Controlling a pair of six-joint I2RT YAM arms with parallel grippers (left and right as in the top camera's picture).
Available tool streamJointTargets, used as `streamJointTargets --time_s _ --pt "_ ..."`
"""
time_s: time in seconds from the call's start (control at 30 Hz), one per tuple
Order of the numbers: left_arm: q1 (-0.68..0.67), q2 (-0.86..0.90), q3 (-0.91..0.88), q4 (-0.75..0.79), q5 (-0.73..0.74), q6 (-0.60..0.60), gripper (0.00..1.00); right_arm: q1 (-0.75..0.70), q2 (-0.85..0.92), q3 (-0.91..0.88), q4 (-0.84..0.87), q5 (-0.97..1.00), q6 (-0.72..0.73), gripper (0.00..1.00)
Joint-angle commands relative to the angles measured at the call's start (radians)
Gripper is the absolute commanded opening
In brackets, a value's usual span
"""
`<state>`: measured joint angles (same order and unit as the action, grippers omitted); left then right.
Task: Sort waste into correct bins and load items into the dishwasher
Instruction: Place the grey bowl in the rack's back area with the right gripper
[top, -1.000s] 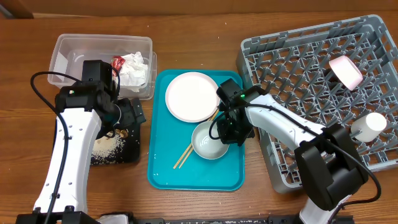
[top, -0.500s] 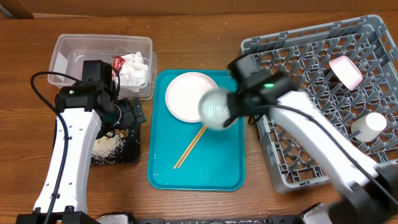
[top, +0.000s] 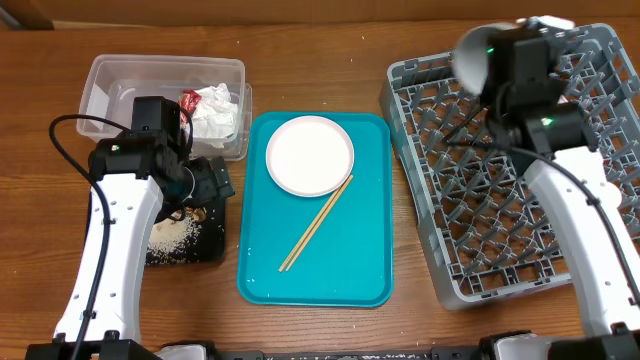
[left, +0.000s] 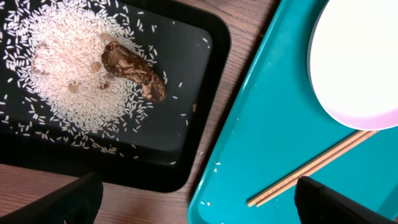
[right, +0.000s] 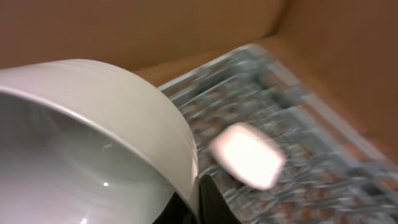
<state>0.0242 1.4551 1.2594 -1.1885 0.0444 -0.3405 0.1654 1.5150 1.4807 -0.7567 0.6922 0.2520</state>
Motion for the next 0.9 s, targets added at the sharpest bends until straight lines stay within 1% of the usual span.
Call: streamJointTargets --time_s 0.0,0.07,0.2,0.47,0.63,0.77,0.87 --pt "0.002 -0.016 0.019 0.000 0.000 0.001 1.00 -0.042 0.052 0.012 0.066 0.307 -0.005 0.04" --pt "0.002 -0.016 0.019 0.000 0.000 0.001 1.00 -0.059 0.091 0.012 0.102 0.389 -0.006 0.04" --pt "0.002 -0.016 0.019 0.001 0.000 0.001 1.00 -0.085 0.195 0.012 0.161 0.485 -0.051 0.04" --pt "0.002 -0.016 0.019 0.001 0.000 0.001 1.00 -0.116 0.436 0.012 0.180 0.516 -0.051 0.04" --pt "0.002 -0.016 0.019 0.000 0.000 0.001 1.00 -0.101 0.504 0.012 0.164 0.483 -0.049 0.04" --pt "0.002 -0.016 0.019 0.000 0.000 0.001 1.00 -0.064 0.506 0.012 0.156 0.466 -0.043 0.04" --pt "0.002 -0.016 0.019 0.000 0.000 0.001 1.00 -0.041 0.506 0.012 0.110 0.453 -0.042 0.04"
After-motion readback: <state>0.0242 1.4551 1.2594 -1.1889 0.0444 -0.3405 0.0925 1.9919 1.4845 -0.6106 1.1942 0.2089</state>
